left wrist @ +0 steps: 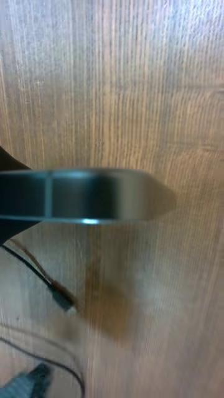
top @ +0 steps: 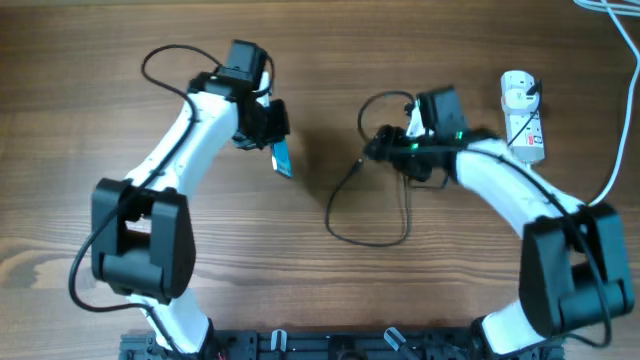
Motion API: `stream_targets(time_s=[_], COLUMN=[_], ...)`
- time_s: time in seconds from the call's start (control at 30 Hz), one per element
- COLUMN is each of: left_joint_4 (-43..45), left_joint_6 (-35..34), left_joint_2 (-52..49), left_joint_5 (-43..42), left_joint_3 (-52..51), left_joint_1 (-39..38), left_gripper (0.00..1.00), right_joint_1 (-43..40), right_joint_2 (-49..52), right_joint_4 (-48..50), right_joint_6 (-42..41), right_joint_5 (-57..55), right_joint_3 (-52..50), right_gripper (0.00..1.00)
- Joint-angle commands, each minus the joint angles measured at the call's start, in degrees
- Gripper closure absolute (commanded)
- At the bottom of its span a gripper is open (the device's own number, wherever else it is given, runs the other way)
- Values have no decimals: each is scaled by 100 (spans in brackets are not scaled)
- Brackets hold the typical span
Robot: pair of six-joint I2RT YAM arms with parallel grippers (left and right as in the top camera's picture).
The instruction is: Plug charger to phone and switch on socket
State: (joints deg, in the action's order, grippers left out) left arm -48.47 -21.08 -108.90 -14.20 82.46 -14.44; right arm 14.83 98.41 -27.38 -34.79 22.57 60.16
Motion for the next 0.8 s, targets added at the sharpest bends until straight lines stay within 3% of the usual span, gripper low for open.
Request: stream_targets(time_s=[0.0, 0.1, 0.17, 0.3, 0.33, 0.37, 0.43, 0.5, 0.53, 0.57, 0.7, 0.77], left_joint_4=[201, 693, 719, 713, 710, 719, 719, 763, 802, 809, 807, 807], left_joint_6=[448, 1222, 1364, 1491, 1491, 1491, 1491, 1491, 1488, 1488, 1488, 1486], left_joint_2=[79, 79, 79, 79, 79, 79, 79, 79, 79, 79, 79, 79], left_joint_5=[-1303, -2763, -3058, -3106, -3099, -3097, -3077, -2918, -2881, -2881, -2855, -2747], left_joint_3=[-308, -678, -715, -748, -765, -791, -800, -800, -800, -800, -800, -800], left_joint_1=[295, 619, 782, 1099, 1143, 1191, 1263, 1296, 1294, 1290, 1279, 1279], left_gripper=[96, 96, 96, 96, 96, 96, 96, 96, 96, 96, 96, 96], right_joint_1=[81, 581, 855, 1370, 1451, 1558, 1703, 1873, 1991, 2092, 2328, 2358], right_joint_2=[-201, -177, -140, -109, -90, -74, -68, -33, 33, 103, 492, 732], right_joint_4=[-1145, -2138, -2271, -1661, -1534, -1394, -1349, -1377, -1381, -1379, -1357, -1357], right_joint_6=[199, 223, 184, 127, 118, 35, -354, -841, -1108, -1377, -1777, -1790], right_joint_5=[-393, -981, -1178, -942, -831, -872, -1156, -1615, -1851, -2031, -2326, -2321], right_joint_3=[933, 1161, 1161, 1147, 1145, 1145, 1145, 1145, 1145, 1145, 1145, 1145], right_gripper=[18, 12, 2, 0, 10, 25, 39, 66, 88, 96, 91, 77])
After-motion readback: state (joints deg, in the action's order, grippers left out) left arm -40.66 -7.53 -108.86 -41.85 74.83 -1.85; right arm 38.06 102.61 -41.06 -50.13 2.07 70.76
